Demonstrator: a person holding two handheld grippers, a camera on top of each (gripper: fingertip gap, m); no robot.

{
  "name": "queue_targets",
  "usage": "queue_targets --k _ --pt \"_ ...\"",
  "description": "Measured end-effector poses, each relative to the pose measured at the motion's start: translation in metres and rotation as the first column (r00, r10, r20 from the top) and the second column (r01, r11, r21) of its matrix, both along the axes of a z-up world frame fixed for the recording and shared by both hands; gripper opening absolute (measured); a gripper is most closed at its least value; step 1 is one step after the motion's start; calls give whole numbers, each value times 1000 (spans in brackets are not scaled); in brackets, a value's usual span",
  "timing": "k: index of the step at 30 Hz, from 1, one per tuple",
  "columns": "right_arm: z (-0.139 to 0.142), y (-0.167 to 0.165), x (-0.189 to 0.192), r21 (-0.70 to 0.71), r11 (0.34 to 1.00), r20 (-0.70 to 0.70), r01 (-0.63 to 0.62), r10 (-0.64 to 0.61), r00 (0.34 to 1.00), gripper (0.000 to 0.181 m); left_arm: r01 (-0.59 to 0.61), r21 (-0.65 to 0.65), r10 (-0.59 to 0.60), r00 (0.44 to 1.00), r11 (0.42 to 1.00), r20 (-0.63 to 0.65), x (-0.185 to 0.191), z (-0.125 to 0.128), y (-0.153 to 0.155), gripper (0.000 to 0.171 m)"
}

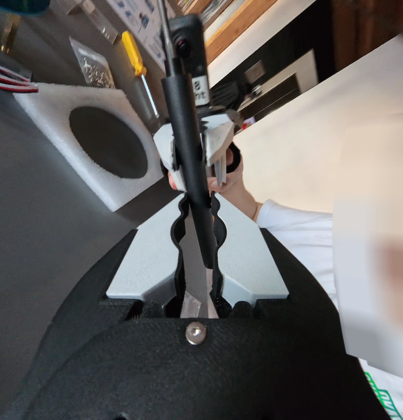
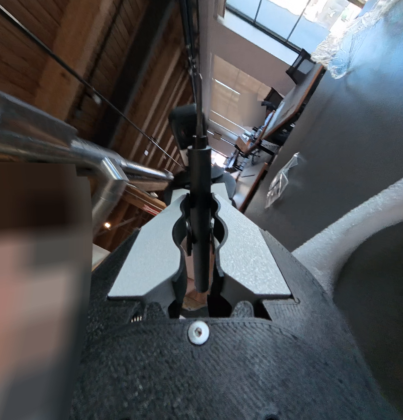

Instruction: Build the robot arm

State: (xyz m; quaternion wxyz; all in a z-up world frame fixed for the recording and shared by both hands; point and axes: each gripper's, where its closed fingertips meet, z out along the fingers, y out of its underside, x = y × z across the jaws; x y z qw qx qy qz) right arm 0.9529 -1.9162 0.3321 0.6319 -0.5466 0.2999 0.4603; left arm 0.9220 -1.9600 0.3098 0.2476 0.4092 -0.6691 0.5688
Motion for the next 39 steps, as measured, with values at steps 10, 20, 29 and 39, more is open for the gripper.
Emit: queue_targets --k 10,20,29,39 --pt "2 -8 14 1 993 21 117 -117 993 27 36 -131 -40 999 991 -30 -5 -11 -10 15" --pt "-5 12 -1 -101 993 82 56 -48 995 16 -33 -116 26 998 993 -63 -20 -11 4 15" --pt "-8 70 -21 -140 984 106 -111 126 986 17 -208 -91 199 975 974 -102 -30 -12 53 15" --pt "-11 86 -29 -109 983 125 -149 162 979 17 -244 -71 236 966 967 -103 -33 -16 67 15"
